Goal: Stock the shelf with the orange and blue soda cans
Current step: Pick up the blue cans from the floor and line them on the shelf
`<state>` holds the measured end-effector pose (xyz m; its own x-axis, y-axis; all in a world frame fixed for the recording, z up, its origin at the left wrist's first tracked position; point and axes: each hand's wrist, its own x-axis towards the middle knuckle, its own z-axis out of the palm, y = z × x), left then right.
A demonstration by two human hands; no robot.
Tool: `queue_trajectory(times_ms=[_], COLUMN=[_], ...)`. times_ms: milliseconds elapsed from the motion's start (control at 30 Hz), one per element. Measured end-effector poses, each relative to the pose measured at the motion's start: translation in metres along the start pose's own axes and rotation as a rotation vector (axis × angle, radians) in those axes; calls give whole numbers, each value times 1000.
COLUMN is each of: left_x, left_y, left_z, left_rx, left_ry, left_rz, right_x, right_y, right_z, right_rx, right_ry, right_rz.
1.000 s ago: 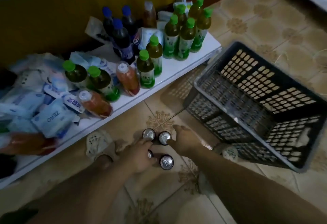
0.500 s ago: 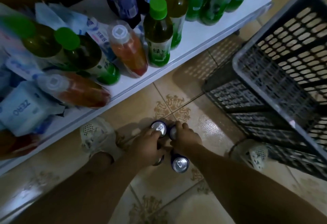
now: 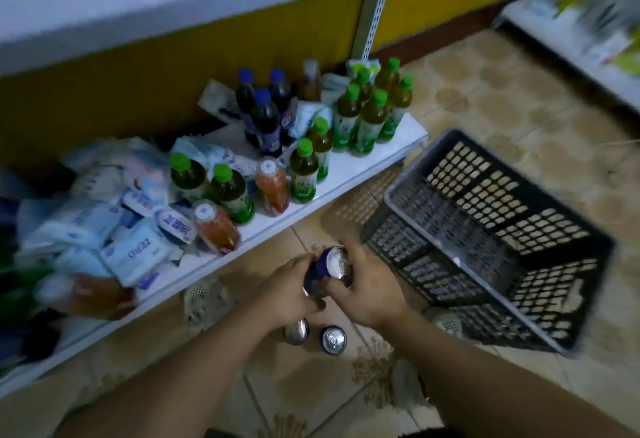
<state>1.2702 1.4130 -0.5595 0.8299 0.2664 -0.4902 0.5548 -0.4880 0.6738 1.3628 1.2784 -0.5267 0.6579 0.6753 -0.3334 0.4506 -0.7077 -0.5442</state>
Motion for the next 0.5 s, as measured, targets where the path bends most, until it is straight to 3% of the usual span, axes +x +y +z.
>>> queue_trajectory(times_ms=[333,500], left_x=[-146,-218], left_y=[100,117], left_z=[-121,-186], left_rx=[-392,-382], left_ry=[305,505], left_rz=[268,301], right_x=[-74,-100], right_y=[-165,-256], right_z=[-136,-175], right_rx=[155,135], right_ry=[297,314], right_rz=[-345,-483])
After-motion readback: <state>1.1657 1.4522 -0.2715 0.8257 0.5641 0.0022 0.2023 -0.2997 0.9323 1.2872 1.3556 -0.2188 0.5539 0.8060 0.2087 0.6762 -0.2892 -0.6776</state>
